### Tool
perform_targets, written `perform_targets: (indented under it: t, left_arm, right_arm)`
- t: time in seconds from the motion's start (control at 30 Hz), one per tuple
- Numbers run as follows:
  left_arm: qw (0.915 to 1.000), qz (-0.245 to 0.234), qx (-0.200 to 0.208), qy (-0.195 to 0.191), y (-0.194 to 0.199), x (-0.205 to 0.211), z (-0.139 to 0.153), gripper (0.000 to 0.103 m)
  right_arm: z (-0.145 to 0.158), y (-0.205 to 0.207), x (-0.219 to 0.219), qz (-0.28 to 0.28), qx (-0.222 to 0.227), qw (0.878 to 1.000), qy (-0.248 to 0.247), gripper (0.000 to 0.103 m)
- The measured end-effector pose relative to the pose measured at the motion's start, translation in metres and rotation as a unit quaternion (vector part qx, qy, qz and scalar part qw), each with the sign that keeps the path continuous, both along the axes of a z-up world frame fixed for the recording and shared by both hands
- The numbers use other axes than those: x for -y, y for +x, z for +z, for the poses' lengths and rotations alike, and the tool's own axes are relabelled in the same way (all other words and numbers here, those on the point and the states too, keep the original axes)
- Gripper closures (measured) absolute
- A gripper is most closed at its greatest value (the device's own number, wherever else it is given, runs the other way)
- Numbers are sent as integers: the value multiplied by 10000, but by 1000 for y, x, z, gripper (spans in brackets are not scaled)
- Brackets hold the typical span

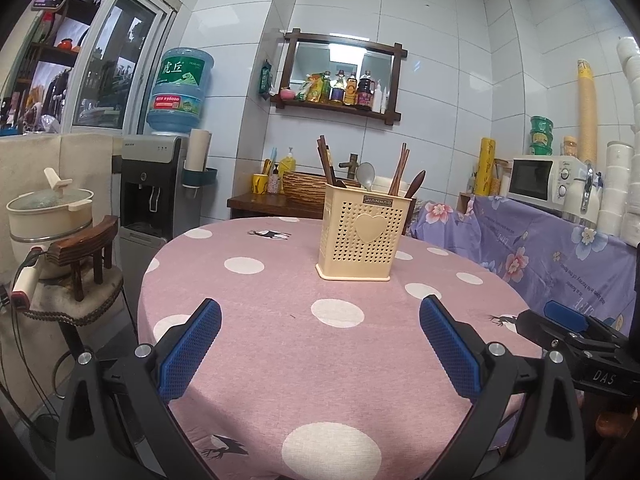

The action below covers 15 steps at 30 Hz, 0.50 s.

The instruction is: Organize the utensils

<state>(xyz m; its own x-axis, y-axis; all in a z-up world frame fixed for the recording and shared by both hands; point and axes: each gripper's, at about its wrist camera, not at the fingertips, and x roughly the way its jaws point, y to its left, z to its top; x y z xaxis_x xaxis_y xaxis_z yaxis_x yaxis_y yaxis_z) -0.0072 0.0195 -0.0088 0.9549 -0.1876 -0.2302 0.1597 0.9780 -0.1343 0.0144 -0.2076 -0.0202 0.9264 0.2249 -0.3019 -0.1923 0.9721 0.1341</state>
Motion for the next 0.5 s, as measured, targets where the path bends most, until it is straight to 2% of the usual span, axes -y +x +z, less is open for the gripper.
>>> perform_targets:
  t: [0.5]
  left_arm:
    - [9998, 117, -159, -27, 4, -5, -2, 5]
  right_arm:
    - [-4, 2, -2, -12, -68, 10000, 1, 6]
